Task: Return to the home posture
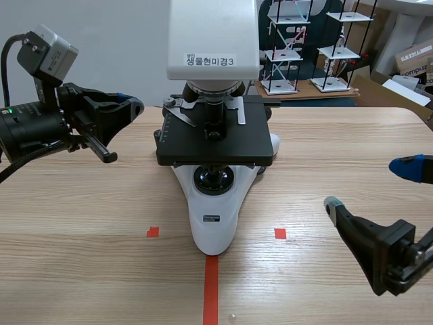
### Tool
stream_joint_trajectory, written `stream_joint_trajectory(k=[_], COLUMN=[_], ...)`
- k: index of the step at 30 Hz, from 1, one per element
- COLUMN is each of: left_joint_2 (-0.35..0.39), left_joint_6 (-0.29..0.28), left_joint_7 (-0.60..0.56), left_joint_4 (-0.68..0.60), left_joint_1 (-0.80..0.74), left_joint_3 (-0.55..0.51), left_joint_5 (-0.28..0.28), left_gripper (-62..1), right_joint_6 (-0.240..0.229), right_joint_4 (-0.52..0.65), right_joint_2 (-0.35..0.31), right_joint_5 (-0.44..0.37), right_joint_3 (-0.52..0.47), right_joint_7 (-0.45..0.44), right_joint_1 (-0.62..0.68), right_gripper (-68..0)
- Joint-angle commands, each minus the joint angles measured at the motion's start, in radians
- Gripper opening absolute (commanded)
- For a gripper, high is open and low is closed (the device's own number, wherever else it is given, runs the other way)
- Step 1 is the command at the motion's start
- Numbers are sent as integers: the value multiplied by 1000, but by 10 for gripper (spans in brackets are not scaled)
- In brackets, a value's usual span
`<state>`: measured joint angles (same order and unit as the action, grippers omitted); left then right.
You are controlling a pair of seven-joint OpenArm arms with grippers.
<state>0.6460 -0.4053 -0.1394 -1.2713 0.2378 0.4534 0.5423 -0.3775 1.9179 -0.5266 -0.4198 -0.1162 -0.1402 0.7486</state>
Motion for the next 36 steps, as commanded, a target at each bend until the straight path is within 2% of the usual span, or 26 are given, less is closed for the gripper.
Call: stream_joint_trajectory(k=[1, 28, 30, 34, 36], left_joint_2=[3, 3, 4, 18, 29], left_joint_6=[-6, -6, -5, -6, -6], left_joint_7=[-21, -21, -22, -45, -82], left_joint_4=[-17, -17, -17, -18, -21], left_joint_1=[1, 0, -3, -36, -72], left_joint_3=[-5, -5, -6, -18, -42], left_joint_5=[8, 8, 8, 10, 16], left_gripper=[-568, -566, -521, -289, -210], right_joint_6=[4, 4, 4, 4, 4], right_joint_4=[8, 8, 8, 8, 8], right_joint_2=[-11, -11, -11, -11, -11], right_joint_5=[-11, -11, -11, -11, -11], right_joint_3=[-6, -6, -6, -6, -6], right_joint_7=[-15, -15, -15, -15, -15], right_joint_1=[2, 2, 2, 2, 2], right_gripper=[-37, -37, -37, -37, -37])
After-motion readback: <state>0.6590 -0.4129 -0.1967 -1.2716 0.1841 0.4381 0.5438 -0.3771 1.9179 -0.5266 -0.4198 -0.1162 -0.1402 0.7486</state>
